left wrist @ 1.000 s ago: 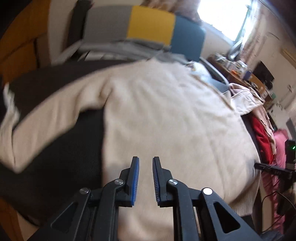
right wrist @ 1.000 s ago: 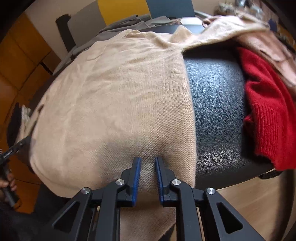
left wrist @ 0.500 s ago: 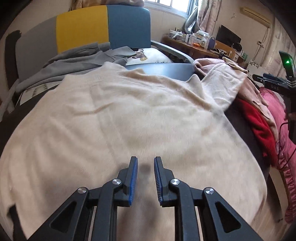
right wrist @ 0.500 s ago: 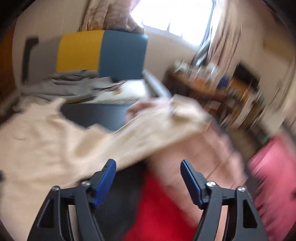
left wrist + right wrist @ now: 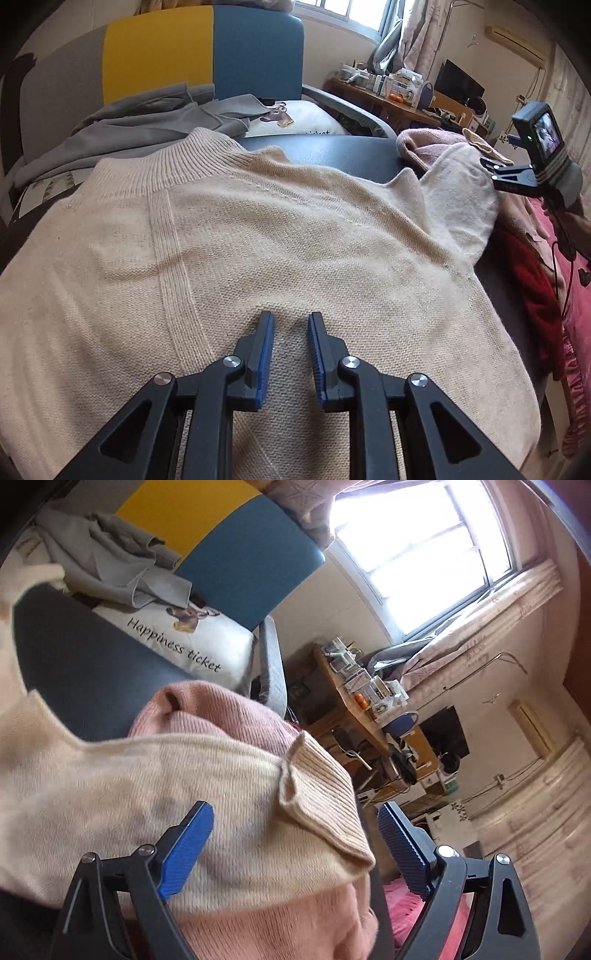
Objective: Fold clothes
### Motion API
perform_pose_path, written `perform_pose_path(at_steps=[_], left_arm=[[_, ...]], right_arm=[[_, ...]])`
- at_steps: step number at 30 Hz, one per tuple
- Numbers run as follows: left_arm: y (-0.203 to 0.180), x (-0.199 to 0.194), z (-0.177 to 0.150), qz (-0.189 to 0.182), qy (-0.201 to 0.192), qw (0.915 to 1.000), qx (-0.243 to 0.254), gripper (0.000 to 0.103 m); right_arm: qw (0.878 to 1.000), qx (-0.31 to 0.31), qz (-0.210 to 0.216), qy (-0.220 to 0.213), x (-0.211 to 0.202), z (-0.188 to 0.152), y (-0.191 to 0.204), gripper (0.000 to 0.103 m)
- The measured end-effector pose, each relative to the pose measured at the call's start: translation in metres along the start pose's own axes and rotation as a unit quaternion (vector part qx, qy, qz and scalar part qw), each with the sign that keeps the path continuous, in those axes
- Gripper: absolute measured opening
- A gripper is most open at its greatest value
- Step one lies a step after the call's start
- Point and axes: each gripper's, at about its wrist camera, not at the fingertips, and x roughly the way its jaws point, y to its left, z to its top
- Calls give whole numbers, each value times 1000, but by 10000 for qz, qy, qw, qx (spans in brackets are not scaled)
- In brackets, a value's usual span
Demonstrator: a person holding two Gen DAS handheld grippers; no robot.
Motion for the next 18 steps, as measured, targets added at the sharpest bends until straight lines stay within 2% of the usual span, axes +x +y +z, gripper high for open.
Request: perform_pose_path(at_steps=[3,4,5,7,10,13,14,18], left_arm=[[-2,0,-1,19,-18,10000,45,21],[-2,0,-1,24,-18,10000,47,21],[-2,1,1,22,-1,10000,-5,21],[-2,1,5,18,33,9999,-109,21],[-2,2,10,11,84,9996,-264,21],[-2,6,20,84,48,9993,-357,21],[-1,11,24,113,39,9994,-319,21],[-1,25,32,306,60,9993,-183,20]], right_arm=[[9998,22,35,178,17,2,1,87],[9996,60,95,257,22,3,0,78],[9992,125,167,340,27,3,0,49],[9970,434,373,526,32,2,-7,5],[9866,1211,925,586,30,3,-23,5],[9645,2033,1632,420,16,7,-37,5],[9540,2286,1904,365,11,8,-39,5],[8964,3221,3043,67,-14,14,-36,5]])
